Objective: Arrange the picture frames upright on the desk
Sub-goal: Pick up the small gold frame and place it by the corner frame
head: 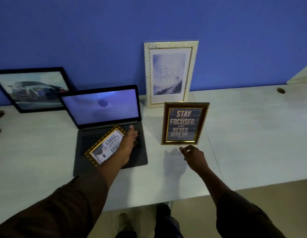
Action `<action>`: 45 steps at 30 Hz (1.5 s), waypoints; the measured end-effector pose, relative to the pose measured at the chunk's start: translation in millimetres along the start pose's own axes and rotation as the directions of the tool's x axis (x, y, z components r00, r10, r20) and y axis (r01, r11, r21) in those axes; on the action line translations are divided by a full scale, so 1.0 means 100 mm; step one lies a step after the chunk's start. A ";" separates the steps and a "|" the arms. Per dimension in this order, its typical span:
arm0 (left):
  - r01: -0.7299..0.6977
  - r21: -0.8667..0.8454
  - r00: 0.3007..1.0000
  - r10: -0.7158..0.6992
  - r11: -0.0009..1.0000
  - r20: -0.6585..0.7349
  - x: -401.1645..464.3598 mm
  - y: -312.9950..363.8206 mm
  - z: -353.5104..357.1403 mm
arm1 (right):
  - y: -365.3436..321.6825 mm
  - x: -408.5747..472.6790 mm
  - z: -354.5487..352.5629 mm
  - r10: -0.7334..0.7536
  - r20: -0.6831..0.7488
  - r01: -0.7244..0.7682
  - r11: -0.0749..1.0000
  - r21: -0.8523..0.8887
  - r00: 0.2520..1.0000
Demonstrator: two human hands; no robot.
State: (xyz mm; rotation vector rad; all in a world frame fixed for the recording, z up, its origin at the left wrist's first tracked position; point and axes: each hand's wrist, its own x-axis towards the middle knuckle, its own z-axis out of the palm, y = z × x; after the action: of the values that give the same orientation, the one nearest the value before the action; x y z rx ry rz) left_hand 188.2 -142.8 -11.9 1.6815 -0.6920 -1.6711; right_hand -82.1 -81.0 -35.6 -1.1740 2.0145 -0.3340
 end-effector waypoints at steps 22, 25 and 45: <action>0.054 0.754 0.948 0.203 0.654 -0.244 0.12 -0.44 -2.07 | -1.40 -0.47 1.75 -0.064 0.316 -0.009 0.975 0.224 0.946; 0.040 0.754 0.969 0.158 0.655 -0.189 0.31 -0.34 -2.04 | -1.42 -0.43 1.86 -0.053 0.343 -0.068 0.941 0.331 0.938; -0.041 0.368 0.832 0.236 0.929 -0.502 -0.40 0.37 -2.52 | -2.65 -0.24 1.67 -0.604 0.433 0.413 0.786 0.460 0.669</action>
State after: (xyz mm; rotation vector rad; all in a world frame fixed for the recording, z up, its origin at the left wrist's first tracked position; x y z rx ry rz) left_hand 440.8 -114.8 33.4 2.1608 -0.8276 -0.9223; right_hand 212.3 -180.4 12.0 -1.4130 1.0284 -0.5088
